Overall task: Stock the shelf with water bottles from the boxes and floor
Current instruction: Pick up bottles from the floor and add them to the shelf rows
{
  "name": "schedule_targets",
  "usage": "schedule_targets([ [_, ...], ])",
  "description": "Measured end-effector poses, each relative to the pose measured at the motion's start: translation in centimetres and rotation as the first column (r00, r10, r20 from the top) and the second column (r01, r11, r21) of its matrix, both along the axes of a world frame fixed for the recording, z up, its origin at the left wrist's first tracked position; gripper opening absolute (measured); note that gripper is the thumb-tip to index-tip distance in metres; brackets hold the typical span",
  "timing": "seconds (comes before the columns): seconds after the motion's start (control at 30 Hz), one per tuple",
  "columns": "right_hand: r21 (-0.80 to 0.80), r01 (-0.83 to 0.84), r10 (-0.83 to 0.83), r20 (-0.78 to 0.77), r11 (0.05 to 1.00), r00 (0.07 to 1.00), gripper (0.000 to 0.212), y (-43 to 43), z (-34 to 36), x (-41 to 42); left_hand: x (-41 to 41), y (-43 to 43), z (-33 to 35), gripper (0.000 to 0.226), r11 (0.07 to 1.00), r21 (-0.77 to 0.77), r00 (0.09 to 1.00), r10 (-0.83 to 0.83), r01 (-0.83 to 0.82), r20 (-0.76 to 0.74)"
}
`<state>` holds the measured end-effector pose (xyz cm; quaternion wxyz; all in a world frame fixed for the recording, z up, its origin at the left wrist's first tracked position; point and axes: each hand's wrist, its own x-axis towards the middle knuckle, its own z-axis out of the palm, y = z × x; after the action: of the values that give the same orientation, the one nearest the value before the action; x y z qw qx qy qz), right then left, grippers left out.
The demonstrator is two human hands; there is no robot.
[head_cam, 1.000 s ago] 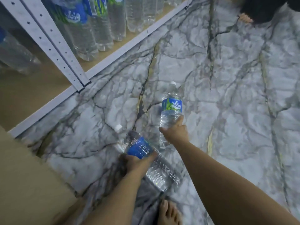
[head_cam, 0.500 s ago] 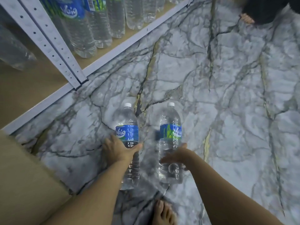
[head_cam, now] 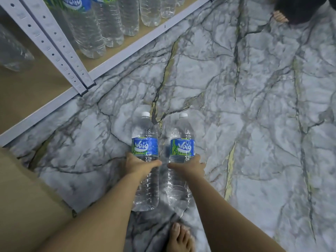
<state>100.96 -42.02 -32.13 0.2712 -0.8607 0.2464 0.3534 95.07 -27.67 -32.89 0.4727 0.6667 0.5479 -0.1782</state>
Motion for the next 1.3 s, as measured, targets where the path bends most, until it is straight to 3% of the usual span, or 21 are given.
schedule_targets([
  [0.2,0.127,0.062,-0.069,0.048,0.99,0.997,0.074,-0.8,-0.6,0.1,-0.2,0.0,-0.7,0.082,0.999,0.033,0.999,-0.009,0.008,0.039],
  [0.47,0.185,0.109,-0.136,0.145,0.977,0.98,0.08,-1.9,-4.1,-1.1,-0.6,-0.2,-0.3,0.076,0.996,0.082,0.998,0.012,-0.017,0.062],
  [0.73,0.236,0.105,-0.164,0.247,0.966,0.955,0.069,-1.5,2.2,-1.6,0.1,-0.5,3.2,0.058,0.987,0.151,0.983,0.034,-0.061,0.178],
  [0.9,0.285,0.025,-0.121,0.322,0.958,0.939,0.073,-1.5,5.4,-0.3,2.1,-0.2,7.3,0.069,0.975,0.193,0.95,0.041,-0.106,0.311],
  [1.3,0.49,-0.141,-0.187,0.561,0.86,0.806,0.071,0.2,19.8,0.5,3.2,0.8,22.4,0.059,0.951,0.236,0.783,0.01,-0.199,0.622],
])
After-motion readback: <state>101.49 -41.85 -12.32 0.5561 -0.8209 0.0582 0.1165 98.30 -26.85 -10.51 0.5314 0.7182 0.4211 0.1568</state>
